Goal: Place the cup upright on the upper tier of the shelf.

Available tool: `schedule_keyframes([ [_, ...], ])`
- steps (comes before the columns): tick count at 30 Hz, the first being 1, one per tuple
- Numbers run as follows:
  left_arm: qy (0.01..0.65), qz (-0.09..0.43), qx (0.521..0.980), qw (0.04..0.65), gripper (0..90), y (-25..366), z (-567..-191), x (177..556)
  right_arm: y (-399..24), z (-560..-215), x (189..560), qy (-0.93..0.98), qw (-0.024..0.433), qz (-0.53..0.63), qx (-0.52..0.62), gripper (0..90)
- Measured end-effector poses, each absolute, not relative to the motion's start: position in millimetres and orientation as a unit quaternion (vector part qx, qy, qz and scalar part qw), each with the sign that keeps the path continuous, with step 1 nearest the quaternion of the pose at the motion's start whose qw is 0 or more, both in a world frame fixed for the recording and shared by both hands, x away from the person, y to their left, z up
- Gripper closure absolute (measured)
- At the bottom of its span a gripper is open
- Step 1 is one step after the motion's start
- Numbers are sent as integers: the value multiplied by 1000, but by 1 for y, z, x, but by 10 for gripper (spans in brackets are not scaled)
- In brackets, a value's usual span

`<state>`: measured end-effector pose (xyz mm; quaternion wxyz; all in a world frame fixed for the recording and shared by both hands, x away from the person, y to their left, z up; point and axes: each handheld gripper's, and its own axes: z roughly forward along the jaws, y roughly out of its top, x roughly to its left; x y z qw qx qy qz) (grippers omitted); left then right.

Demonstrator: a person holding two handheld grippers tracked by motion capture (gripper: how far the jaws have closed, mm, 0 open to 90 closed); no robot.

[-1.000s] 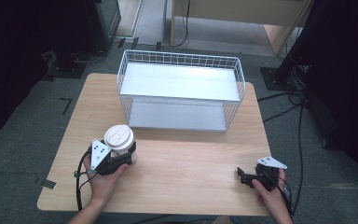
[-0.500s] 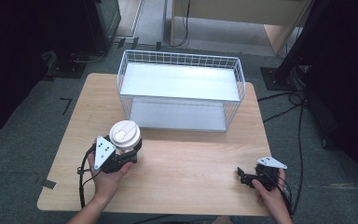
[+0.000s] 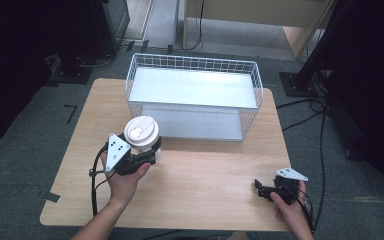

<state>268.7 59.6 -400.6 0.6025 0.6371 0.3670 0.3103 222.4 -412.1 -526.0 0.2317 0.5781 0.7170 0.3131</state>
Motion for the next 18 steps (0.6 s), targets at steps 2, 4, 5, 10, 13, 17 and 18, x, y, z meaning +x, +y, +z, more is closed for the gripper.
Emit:
schedule_keyframes([
  [2,366,313,635,604,159,57,-394,271,-412,-526,222,718,232,312,577,27],
  [4,366,315,632,606,159,56,-387,274,-412,-526,222,718,232,312,577,27],
  [5,365,314,632,608,159,55,-385,275,-412,-526,222,718,232,312,577,27],
  [10,364,317,623,615,160,53,-368,284,-412,-526,222,718,232,312,576,27],
  [13,369,315,615,621,160,56,-363,287,-412,-526,222,718,232,312,577,27],
  [17,370,326,610,621,160,57,-355,293,-412,-526,222,718,233,313,576,27],
  [18,369,332,610,618,160,55,-352,297,-412,-526,222,718,233,313,576,27],
])
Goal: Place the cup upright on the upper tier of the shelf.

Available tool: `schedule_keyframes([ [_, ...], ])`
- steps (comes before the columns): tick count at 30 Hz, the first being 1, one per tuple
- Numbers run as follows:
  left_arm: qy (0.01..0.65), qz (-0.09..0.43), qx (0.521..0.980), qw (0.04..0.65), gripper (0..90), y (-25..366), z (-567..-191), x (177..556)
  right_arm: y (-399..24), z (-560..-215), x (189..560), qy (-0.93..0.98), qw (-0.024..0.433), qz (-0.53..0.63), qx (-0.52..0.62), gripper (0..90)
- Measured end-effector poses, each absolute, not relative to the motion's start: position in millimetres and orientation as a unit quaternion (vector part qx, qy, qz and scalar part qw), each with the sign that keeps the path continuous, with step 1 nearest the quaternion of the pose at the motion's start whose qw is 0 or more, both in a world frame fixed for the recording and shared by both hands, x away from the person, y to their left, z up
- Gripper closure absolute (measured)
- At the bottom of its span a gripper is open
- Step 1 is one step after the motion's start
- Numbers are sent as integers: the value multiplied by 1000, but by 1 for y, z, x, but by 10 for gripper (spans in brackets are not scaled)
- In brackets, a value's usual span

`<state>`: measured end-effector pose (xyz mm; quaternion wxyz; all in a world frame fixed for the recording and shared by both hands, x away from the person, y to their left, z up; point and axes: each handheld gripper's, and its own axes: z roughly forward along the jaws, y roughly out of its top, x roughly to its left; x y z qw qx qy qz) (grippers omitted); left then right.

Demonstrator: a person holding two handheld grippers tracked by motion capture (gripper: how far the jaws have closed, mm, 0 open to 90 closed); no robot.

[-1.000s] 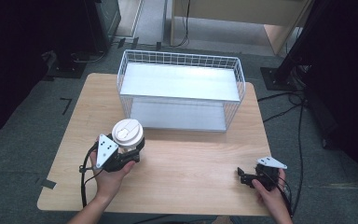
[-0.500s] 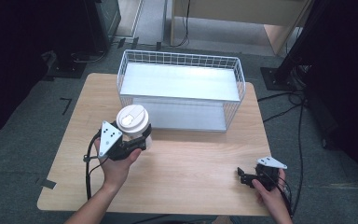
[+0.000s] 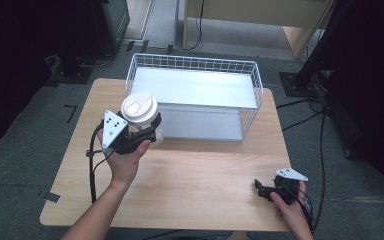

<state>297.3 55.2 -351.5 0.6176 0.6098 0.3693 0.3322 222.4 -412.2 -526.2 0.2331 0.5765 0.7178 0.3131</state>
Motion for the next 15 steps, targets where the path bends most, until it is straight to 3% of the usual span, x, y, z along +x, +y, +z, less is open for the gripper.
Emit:
schedule_keyframes([
  [15,370,350,600,617,160,46,-320,326,-412,-526,222,719,232,314,575,27],
])
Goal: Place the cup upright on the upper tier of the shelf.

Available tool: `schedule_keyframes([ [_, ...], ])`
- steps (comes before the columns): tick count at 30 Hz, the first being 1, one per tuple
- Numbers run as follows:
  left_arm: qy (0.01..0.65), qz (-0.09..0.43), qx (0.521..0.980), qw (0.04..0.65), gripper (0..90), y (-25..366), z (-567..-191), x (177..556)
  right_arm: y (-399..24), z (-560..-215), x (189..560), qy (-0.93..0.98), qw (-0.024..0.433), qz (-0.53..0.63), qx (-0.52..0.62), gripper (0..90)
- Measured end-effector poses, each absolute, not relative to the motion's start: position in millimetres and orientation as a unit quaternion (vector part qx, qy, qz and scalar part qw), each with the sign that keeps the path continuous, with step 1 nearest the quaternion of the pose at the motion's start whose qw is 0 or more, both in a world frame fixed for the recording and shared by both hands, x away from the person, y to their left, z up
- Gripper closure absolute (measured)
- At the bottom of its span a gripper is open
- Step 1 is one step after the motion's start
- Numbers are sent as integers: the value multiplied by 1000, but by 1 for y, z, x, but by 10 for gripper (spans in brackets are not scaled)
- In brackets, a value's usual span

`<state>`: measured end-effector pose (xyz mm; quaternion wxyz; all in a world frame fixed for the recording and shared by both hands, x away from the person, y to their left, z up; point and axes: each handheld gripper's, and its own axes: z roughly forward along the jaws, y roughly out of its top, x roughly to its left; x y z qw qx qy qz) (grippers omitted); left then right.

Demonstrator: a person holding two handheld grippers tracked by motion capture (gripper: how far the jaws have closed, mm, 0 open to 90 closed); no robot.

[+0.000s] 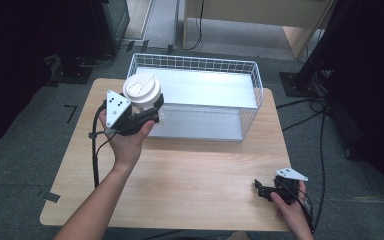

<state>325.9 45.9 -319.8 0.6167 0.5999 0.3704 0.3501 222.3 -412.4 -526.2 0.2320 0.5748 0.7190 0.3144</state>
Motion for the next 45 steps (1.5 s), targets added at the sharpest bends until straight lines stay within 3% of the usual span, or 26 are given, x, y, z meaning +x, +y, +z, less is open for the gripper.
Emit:
schedule_keyframes([
  [20,355,351,605,621,161,28,-288,350,-412,-526,222,720,230,317,573,28],
  [45,378,375,601,596,160,5,-289,424,-413,-526,222,721,230,320,570,52],
])
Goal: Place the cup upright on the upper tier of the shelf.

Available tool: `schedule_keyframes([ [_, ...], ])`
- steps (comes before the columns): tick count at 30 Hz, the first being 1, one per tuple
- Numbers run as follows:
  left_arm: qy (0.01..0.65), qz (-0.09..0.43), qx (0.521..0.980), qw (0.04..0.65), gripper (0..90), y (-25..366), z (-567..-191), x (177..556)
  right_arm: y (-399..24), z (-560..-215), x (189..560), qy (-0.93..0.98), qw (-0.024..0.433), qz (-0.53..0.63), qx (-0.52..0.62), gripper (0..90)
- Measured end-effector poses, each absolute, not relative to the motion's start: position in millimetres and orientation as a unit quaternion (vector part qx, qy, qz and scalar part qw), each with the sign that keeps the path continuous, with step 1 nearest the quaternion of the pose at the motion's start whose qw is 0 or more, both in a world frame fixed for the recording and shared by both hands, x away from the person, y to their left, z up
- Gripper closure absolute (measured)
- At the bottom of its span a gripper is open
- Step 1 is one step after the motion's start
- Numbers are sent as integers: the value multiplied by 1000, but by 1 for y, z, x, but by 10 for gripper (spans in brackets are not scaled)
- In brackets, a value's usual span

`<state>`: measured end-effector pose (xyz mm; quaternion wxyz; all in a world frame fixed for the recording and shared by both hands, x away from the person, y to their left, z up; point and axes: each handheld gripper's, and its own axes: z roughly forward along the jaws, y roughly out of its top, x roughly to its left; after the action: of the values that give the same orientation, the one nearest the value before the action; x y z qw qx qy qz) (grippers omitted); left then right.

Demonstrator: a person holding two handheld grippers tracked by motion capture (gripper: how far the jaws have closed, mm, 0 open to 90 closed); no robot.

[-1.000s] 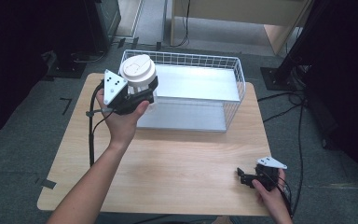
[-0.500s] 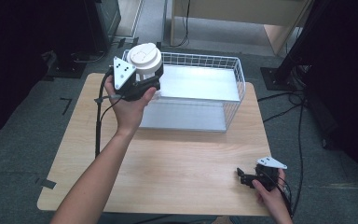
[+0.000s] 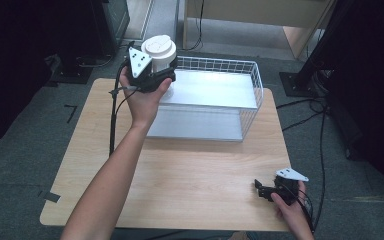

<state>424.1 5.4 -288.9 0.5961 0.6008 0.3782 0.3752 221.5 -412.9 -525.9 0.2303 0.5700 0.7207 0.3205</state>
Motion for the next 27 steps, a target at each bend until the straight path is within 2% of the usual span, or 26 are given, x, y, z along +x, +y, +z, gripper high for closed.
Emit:
schedule_keyframes([
  [10,375,372,606,595,152,7,-288,435,-413,-526,221,720,229,323,570,55],
  [13,394,359,599,597,19,10,-288,435,-412,-526,221,721,230,322,569,55],
  [15,398,346,603,599,17,12,-288,435,-412,-526,221,721,230,322,569,55],
  [27,404,359,615,575,0,19,-304,416,-412,-526,221,722,231,320,568,55],
])
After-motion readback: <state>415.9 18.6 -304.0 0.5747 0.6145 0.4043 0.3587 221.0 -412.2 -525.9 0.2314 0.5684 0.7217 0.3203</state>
